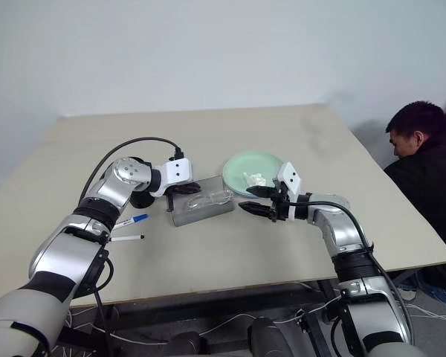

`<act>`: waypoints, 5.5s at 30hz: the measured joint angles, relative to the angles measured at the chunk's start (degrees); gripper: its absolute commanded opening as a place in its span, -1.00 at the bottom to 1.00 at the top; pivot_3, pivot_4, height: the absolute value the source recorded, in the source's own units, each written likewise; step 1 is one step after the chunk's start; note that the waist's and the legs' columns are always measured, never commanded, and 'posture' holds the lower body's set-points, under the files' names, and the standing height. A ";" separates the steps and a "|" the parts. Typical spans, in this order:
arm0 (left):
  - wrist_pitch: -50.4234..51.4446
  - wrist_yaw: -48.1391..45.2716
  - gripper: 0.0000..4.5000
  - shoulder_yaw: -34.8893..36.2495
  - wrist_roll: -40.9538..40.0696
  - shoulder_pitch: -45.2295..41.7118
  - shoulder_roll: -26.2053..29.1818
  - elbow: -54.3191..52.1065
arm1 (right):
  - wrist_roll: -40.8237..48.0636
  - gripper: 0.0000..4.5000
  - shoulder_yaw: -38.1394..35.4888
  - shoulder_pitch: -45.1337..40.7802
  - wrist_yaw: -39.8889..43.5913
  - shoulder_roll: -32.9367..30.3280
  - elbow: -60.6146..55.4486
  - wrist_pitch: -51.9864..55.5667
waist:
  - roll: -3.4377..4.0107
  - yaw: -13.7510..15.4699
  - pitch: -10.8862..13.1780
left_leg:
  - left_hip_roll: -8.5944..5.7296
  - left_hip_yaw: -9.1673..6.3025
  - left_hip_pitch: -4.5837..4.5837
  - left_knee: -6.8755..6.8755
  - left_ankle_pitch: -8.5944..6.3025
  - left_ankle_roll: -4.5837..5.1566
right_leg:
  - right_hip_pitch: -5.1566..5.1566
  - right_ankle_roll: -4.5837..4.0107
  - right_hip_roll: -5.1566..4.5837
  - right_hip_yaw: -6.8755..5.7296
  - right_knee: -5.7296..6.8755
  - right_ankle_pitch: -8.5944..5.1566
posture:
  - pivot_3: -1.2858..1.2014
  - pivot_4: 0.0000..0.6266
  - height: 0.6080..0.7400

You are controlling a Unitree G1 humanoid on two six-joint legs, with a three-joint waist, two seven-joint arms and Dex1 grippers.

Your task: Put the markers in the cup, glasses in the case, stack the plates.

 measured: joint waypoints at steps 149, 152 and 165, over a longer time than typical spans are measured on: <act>9.80 3.88 -0.99 6.09 4.68 -8.05 -10.98 15.55 | 0.03 0.22 2.42 19.85 -24.68 13.25 -16.03 -0.61 | -0.10 1.44 0.00 | -0.05 -0.70 0.15 0.19 -0.01 -0.01 | 0.51 0.08 0.00 -0.49 -0.06 -0.02 | 0.03 -1.00 0.95; 9.57 2.80 -0.99 5.75 4.87 -8.05 -10.62 15.53 | 0.03 0.22 2.42 19.85 -24.69 13.22 -16.03 -0.61 | -0.10 1.41 0.00 | -0.05 -0.70 0.16 0.19 -0.01 -0.01 | 0.51 0.08 0.00 -0.49 -0.06 -0.02 | 0.03 -1.00 0.95; 9.79 -3.94 -0.99 1.45 8.82 -9.19 -7.07 15.24 | 0.03 0.22 2.43 19.84 -24.69 13.01 -16.03 -0.60 | -0.11 1.34 -0.01 | -0.04 -0.70 0.17 0.19 -0.01 -0.01 | 0.54 0.08 0.00 -0.49 -0.08 -0.02 | 0.03 -1.00 0.95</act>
